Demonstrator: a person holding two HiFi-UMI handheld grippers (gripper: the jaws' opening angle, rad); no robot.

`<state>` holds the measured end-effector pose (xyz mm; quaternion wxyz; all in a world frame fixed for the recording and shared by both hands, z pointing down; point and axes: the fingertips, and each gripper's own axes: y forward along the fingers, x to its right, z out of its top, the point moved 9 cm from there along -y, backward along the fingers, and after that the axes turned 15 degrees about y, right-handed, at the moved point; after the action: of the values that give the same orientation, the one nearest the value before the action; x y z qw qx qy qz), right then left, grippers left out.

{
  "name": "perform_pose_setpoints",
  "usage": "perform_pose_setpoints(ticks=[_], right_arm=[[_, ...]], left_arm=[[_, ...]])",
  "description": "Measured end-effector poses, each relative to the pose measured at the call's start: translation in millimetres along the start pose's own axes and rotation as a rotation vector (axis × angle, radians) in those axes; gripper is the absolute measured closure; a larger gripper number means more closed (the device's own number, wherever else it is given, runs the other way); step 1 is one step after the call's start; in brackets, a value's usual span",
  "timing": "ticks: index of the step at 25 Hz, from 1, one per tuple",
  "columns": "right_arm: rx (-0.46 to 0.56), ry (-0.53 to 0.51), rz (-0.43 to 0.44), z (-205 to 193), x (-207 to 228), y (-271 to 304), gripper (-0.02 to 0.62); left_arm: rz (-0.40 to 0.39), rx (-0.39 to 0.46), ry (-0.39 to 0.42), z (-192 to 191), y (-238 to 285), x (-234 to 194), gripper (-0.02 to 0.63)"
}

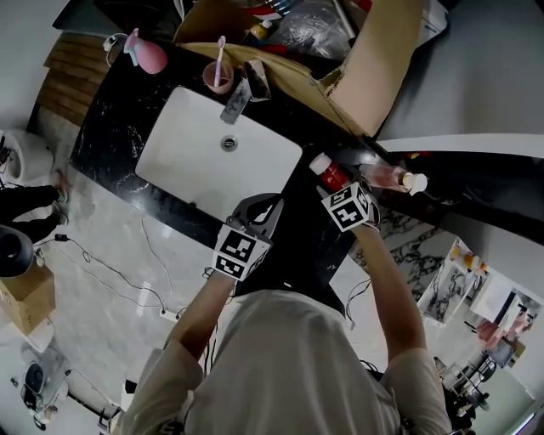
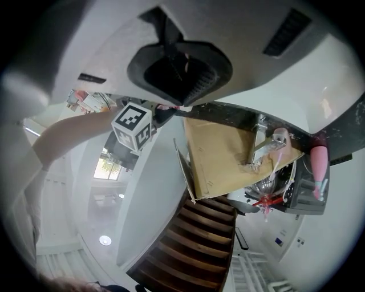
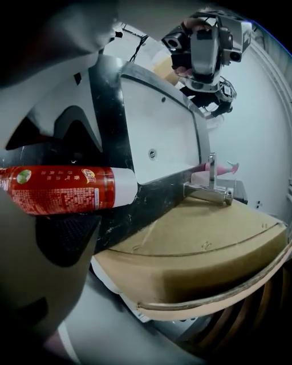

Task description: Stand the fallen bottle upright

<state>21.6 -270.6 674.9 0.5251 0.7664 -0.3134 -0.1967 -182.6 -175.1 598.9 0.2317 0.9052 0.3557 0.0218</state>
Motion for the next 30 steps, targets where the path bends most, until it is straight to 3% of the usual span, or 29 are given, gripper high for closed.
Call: perform_pose_setpoints(ticks=[17, 25, 30], right_arm=[[-0.17, 0.031, 0.05, 10, 8, 35, 0.27], [-0.15, -0.01, 0.11, 11, 9, 41, 0.287], [-0.132, -0.046, 0.083, 7, 2, 31, 0.29]], left_arm=[[0.019, -0.025, -0.03, -21, -17, -19, 0.6], [0.028, -0.026, -0.038, -26, -22, -25, 0.6], [0.026, -0.025, -0.033, -25, -26, -23, 0.6]])
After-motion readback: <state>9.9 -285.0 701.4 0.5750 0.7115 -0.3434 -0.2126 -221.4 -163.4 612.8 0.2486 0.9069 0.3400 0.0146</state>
